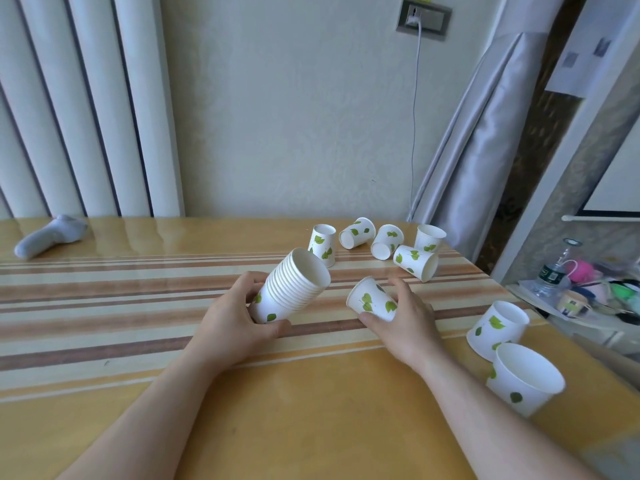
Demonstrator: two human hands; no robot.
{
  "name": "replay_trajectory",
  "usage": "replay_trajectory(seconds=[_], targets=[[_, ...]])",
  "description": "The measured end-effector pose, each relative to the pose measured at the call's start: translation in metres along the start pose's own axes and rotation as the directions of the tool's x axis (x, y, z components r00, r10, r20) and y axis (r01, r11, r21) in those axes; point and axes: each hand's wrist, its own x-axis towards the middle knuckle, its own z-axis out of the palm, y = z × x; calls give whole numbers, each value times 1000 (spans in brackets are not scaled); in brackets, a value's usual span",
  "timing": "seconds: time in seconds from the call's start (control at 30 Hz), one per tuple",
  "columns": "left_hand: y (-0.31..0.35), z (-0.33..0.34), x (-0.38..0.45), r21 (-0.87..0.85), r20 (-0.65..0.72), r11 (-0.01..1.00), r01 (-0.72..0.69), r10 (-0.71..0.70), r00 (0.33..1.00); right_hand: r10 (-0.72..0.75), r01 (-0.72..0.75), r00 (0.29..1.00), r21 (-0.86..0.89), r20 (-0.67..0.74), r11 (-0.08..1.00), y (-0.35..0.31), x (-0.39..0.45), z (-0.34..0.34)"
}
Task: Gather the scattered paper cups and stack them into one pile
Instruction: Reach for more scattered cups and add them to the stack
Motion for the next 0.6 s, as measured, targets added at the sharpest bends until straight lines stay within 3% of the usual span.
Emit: replay_trajectory(seconds=[0.1,0.17,0.27,0.43,0.53,0.6], targets=[[0,0,0,-3,3,1000,-6,6,1000,51,-51,997,-1,51,999,-3,-1,0],[0,-1,0,-8,4,1000,-8,8,1000,95,-101,995,299,34,949,-7,-2,0],[1,-2,0,-18,0,1000,-14,14,1000,148,-136,988,662,39,737,-23,-5,-2],[0,-1,0,-16,-2,1000,-23,23,1000,-62,-79,991,904,115,421,-63,-10,-13],[-2,0,1,-9,3,1000,-27,27,1000,-177,-93,971,934,162,345,-88,-13,-23],[-2,0,1,4,9,999,-33,33,999,-228,-95,955,926,187,364,-98,-16,-21]])
